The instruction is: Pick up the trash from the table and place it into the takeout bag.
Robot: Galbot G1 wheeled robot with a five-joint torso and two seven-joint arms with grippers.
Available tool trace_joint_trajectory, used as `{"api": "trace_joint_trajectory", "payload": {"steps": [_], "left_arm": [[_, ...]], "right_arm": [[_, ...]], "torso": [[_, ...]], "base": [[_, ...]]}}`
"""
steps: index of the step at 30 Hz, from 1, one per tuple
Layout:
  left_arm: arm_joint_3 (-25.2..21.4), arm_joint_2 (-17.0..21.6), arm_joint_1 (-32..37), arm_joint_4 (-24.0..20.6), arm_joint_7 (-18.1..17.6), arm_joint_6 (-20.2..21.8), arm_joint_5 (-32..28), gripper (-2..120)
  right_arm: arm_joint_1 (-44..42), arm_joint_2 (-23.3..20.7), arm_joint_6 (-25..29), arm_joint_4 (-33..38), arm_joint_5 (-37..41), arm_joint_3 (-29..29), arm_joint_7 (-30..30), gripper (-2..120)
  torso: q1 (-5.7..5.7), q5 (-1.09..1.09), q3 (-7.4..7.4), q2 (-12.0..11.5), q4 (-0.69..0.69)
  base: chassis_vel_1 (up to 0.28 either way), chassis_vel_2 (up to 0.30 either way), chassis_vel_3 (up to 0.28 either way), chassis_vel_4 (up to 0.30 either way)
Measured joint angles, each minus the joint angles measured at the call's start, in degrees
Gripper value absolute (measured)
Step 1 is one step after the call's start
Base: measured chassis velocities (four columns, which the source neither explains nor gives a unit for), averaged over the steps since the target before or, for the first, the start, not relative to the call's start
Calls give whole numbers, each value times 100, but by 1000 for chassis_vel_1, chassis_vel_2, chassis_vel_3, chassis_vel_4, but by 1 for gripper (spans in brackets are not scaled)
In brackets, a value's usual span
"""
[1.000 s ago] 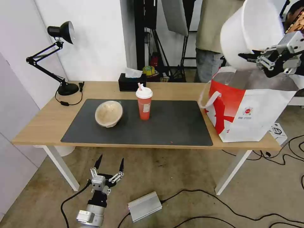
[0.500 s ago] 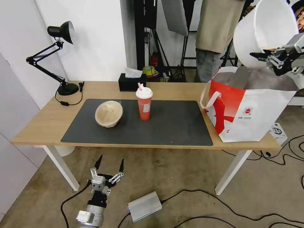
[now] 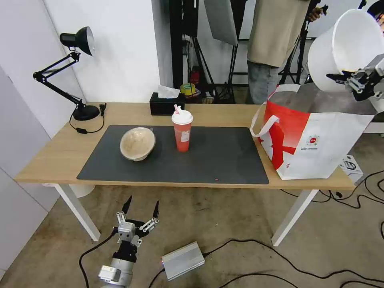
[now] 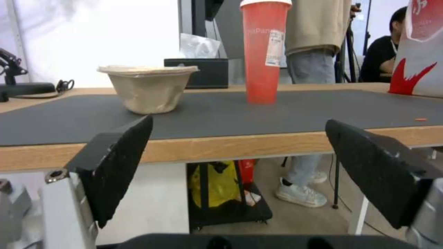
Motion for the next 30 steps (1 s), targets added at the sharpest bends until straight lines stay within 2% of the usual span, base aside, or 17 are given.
{"api": "trace_joint_trajectory", "payload": {"steps": [13,30], "left_arm": [[23,-41,-29,60,6,0,9,100],[75,-85,6,58,35,-22,38,100]], "right_arm": [[355,313,75,-444,-328,-474,-20,0],[595,790,72,-844,-707,-749,-38,0]], "torso": [[0,0,0,0,0],[-1,0,0,0,0]], "base": [[0,0,0,0],[0,0,0,0]]}}
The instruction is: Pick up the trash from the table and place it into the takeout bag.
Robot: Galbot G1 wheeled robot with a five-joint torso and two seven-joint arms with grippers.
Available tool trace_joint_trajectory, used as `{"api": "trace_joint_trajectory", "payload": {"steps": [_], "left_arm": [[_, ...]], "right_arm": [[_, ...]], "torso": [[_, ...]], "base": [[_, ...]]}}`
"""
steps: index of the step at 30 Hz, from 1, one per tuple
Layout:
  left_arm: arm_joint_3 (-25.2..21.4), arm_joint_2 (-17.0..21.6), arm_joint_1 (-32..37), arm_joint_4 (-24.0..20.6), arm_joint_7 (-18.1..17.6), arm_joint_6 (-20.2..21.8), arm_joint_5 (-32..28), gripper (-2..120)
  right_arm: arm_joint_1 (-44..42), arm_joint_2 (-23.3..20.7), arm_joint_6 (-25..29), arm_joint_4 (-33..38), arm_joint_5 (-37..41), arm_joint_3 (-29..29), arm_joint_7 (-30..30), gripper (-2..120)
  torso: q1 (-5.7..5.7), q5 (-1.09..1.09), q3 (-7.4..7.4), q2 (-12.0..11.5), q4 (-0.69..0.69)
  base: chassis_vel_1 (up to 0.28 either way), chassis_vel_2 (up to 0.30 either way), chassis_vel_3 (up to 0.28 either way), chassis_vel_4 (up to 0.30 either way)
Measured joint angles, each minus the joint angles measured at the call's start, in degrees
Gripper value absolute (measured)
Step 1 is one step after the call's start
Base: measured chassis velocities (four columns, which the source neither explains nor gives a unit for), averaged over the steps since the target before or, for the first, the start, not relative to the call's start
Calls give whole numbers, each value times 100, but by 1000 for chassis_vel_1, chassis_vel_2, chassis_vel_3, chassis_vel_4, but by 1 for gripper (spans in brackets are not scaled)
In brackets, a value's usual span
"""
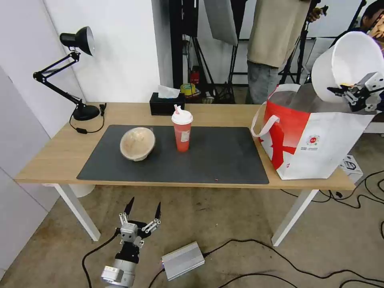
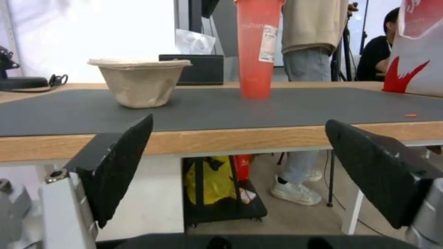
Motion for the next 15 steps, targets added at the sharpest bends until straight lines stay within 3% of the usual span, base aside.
{"api": "trace_joint_trajectory", "payload": {"steps": [15], "left_arm": [[10,-18,-34,50,9,-8,4,100]], "right_arm": [[301,561,-45,-391,-380,-289,-54,0]], "torso": [[0,-1,0,0,0]], "base": [[0,0,0,0]]}}
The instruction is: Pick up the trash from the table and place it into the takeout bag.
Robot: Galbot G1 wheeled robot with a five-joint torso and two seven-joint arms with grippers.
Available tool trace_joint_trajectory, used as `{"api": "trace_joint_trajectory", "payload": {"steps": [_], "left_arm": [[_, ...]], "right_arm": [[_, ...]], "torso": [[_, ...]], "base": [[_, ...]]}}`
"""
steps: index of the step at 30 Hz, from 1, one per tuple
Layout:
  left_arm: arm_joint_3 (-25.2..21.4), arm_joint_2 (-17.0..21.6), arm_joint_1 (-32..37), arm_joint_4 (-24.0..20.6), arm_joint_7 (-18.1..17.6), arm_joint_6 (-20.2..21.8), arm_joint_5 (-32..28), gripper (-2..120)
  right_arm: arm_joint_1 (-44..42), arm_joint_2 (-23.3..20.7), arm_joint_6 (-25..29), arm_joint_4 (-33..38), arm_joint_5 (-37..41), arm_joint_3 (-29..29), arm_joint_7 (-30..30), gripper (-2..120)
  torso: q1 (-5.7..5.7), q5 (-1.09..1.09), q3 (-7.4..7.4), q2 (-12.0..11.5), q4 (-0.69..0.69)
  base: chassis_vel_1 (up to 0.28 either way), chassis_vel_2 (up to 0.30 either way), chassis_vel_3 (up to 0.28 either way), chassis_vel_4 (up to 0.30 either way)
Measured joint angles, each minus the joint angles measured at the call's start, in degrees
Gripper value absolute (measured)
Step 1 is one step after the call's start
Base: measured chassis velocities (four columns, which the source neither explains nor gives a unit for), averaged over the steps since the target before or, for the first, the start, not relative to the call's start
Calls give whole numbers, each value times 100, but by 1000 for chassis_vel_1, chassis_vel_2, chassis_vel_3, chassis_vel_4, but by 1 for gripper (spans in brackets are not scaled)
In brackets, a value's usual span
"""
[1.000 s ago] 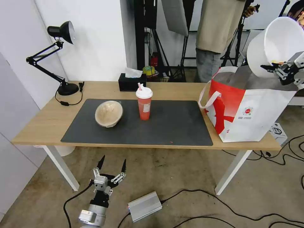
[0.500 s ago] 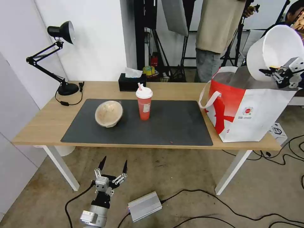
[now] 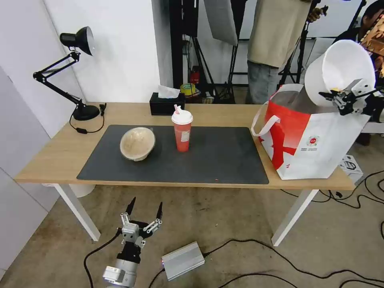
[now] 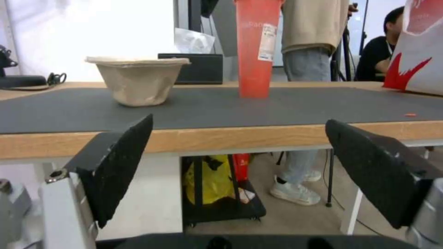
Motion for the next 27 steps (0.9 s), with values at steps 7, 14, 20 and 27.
{"api": "trace_joint_trajectory", "payload": {"steps": [7,14,20,27], "left_arm": [[17,8,-30,49,6,-1,0,100],[3,44,-56,109,9,-5,-13,100],[-12,57,-55,131,10,-31,-19,100],[-4,50,-59,129,10,-36,-22,100]], "right_arm": [[253,247,0,-230,-186,-240,-23,0],[663,456,0,-528,-353,-621,-77,0],[855,487,3,-614,-403,-802,-162,0],[1044,394,-15,-556,-412,-971,-310,0]], "torso": [[0,0,0,0,-1],[0,0,0,0,0],[0,0,0,0,0],[0,0,0,0,0]], "base": [[0,0,0,0],[0,0,0,0],[0,0,0,0],[0,0,0,0]]}}
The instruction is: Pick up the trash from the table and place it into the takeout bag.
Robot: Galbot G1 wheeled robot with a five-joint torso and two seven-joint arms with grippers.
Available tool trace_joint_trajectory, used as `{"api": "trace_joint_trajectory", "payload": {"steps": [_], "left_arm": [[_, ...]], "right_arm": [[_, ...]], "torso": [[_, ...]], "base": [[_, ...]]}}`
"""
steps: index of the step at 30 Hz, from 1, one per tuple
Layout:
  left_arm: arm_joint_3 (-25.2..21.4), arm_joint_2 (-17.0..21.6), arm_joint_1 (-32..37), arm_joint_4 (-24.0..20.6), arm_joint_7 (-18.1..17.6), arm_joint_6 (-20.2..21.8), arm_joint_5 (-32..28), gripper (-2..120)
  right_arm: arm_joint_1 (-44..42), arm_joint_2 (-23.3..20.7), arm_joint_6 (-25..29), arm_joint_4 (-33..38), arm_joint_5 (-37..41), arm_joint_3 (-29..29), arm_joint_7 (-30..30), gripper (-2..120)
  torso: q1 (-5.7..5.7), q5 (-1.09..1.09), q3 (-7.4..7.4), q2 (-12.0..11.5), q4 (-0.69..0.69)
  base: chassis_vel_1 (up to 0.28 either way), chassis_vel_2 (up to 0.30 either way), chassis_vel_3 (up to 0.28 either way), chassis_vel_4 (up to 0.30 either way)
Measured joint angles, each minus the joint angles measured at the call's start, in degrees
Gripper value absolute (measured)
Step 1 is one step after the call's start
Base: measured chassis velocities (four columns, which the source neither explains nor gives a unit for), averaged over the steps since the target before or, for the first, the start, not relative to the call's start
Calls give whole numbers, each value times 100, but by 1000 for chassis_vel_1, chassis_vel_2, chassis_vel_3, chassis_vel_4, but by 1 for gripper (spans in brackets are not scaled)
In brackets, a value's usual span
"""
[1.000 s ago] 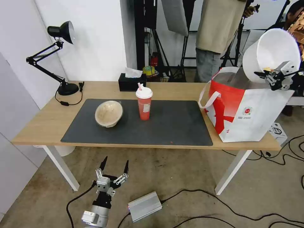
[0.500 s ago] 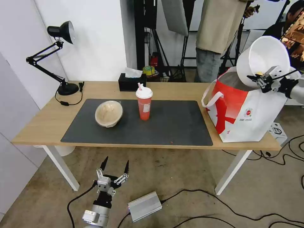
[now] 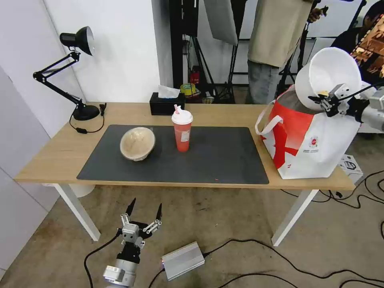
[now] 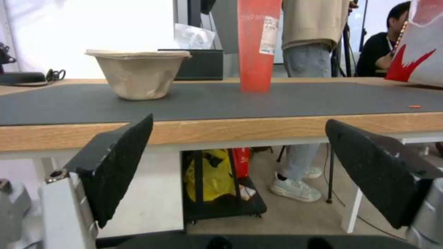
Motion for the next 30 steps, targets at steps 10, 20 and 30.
{"api": "trace_joint_trajectory", "payload": {"steps": [10,20,30], "left_arm": [[52,-48,1,-4,3,-9,19,100],[110,-63,-6,-6,8,-12,26,100],[128,-65,-14,-4,21,-27,27,100]], "right_arm": [[5,-286,-154,382,26,-8,-143,0],[-62,-497,-258,651,46,7,-181,0],[-65,-589,-344,738,32,8,-303,0]], "torso": [[0,0,0,0,0],[0,0,0,0,-1],[0,0,0,0,-1]], "base": [[0,0,0,0],[0,0,0,0],[0,0,0,0]]}}
